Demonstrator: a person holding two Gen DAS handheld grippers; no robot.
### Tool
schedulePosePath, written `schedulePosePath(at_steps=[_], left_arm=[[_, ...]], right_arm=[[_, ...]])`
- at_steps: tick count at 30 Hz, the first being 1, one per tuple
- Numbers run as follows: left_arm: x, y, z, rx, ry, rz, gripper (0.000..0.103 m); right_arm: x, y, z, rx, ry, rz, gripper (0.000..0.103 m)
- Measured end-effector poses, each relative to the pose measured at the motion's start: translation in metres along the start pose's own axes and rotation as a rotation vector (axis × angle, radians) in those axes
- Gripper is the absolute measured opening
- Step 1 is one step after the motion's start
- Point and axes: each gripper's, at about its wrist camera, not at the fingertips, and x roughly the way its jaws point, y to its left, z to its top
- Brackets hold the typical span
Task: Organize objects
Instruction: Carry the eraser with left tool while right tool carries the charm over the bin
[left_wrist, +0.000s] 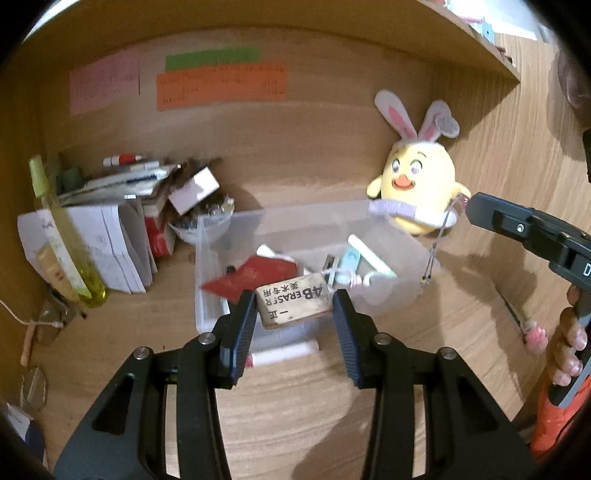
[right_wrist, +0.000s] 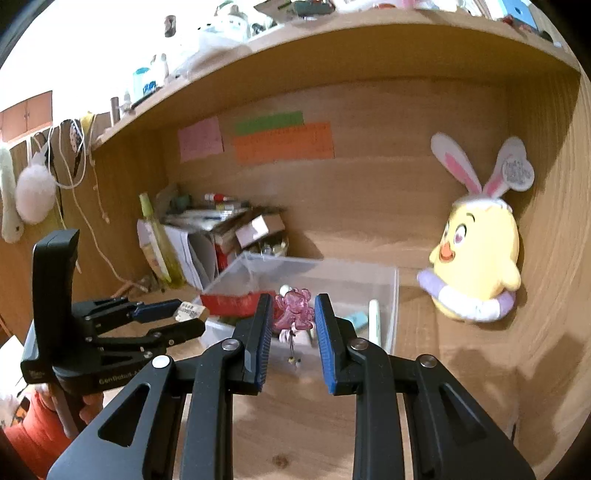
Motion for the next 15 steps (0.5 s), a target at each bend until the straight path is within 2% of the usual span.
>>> schedulePosePath(at_steps=[6,15], left_arm=[[0.013,0.000,0.012,0.000,-0.005,0.019,0.042],[0.050,0.004,0.022,-0.007,0.044,0.047,0.042]], right_arm=[[0.013,-0.001,0.012,-0.003,-0.009,-0.033,0.021],[0.051,-0.012,0.008,0.024,0.055,-0.053,0.021]])
